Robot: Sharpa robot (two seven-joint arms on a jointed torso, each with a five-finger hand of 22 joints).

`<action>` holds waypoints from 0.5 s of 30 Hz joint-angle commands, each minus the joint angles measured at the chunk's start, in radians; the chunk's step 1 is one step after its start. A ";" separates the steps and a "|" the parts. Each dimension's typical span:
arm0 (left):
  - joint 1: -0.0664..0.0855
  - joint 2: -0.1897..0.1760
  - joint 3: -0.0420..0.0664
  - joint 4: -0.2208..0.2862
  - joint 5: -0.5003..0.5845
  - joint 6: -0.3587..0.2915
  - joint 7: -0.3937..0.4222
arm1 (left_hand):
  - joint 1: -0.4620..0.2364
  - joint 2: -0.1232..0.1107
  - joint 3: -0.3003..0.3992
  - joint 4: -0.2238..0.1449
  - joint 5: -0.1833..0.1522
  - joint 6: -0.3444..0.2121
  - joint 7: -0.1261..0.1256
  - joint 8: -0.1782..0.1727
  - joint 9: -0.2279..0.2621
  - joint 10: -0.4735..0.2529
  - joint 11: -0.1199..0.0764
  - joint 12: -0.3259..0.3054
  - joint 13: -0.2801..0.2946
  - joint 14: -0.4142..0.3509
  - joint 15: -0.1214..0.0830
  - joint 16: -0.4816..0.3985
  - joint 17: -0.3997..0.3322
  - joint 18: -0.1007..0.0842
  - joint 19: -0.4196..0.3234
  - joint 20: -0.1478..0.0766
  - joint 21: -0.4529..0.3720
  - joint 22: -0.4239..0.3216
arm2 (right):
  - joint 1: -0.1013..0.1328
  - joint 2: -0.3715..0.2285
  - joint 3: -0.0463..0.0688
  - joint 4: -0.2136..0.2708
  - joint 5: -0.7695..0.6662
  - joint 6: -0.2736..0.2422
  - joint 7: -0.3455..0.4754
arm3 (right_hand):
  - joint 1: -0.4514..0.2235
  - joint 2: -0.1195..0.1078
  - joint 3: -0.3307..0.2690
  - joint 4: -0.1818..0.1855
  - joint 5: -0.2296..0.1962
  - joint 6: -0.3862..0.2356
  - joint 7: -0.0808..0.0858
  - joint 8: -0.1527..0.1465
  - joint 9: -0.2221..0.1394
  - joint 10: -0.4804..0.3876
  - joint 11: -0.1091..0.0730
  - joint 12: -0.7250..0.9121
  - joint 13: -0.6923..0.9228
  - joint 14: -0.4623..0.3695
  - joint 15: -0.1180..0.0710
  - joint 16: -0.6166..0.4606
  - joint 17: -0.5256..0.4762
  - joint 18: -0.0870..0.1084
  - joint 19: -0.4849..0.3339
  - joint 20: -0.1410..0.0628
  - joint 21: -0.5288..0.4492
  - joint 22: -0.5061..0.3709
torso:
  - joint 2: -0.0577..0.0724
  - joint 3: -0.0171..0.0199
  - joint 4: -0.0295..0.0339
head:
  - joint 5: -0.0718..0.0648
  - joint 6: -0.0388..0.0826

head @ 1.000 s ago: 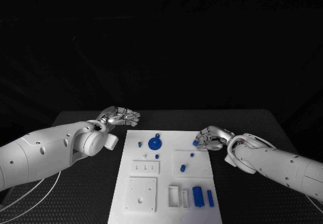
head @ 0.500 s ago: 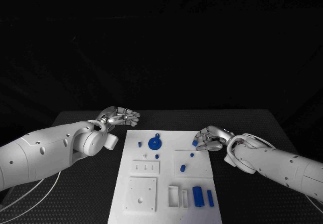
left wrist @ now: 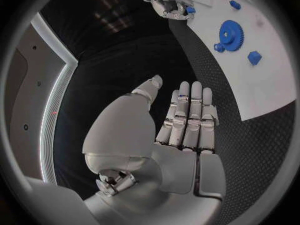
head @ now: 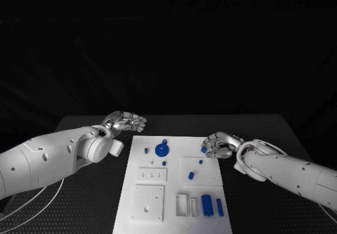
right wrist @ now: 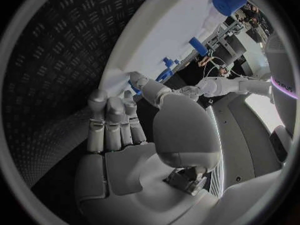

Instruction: Assemble the parts on the task board

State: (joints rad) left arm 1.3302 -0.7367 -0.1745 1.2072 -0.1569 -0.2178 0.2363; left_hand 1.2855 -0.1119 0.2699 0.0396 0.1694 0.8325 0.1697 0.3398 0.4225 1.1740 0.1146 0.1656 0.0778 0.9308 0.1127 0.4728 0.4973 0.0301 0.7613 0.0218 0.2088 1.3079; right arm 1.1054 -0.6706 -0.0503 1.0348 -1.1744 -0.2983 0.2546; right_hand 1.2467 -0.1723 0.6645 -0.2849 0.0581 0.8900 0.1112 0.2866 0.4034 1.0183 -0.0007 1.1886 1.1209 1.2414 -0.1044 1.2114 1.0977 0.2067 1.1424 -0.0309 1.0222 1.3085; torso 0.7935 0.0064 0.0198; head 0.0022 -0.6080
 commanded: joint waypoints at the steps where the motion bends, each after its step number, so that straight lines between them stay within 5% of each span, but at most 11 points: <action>1: 0.000 0.003 0.001 0.002 -0.003 0.018 0.004 | -0.008 0.004 -0.001 -0.007 -0.004 0.000 0.005 -0.004 0.000 -0.003 0.004 0.000 -0.001 -0.004 0.001 0.007 0.001 0.006 -0.001 -0.007 0.004 0.021 | -0.001 0.003 0.000 -0.007 -0.015 0.030 0.011 | -0.014 0.014 0.027 0.002 -0.006 0.005 -0.013 0.007 0.002 -0.005 -0.010 0.007 -0.005 -0.003 -0.012 0.006 0.003 0.055 -0.007 -0.002 0.001 0.021 | 0.001 0.0002 -0.0006 | 0.001 -0.001; 15: 0.000 0.003 0.001 0.002 -0.004 0.021 0.003 | -0.011 0.003 -0.002 -0.006 -0.007 0.000 0.005 -0.004 0.000 -0.004 0.004 0.000 -0.001 -0.004 0.001 0.008 0.001 0.005 -0.001 -0.007 0.004 0.021 | 0.001 0.011 0.000 -0.011 -0.016 0.038 0.014 | -0.044 0.031 0.075 0.002 -0.009 0.007 -0.017 0.020 0.012 -0.020 -0.014 0.026 -0.008 -0.013 -0.016 0.017 0.012 0.055 -0.013 -0.010 0.013 0.021 | 0.001 -0.0011 0.0013 | 0.001 -0.003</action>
State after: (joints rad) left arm 1.3302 -0.7354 -0.1745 1.2069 -0.1574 -0.2137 0.2349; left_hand 1.2819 -0.1083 0.2699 0.0396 0.1694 0.8325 0.1697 0.3398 0.4225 1.1740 0.1146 0.1656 0.0779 0.9308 0.1127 0.4763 0.4973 0.0300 0.7613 0.0218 0.2088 1.3079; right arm 1.1069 -0.6606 -0.0500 1.0231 -1.1781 -0.2817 0.2607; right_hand 1.2120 -0.1384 0.7321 -0.2832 0.0542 0.8972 0.0967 0.3021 0.4140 1.0062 -0.0127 1.2110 1.1145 1.2341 -0.1181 1.2221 1.1081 0.2202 1.1319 -0.0378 1.0302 1.3081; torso 0.7940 0.0063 0.0199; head 0.0035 -0.6107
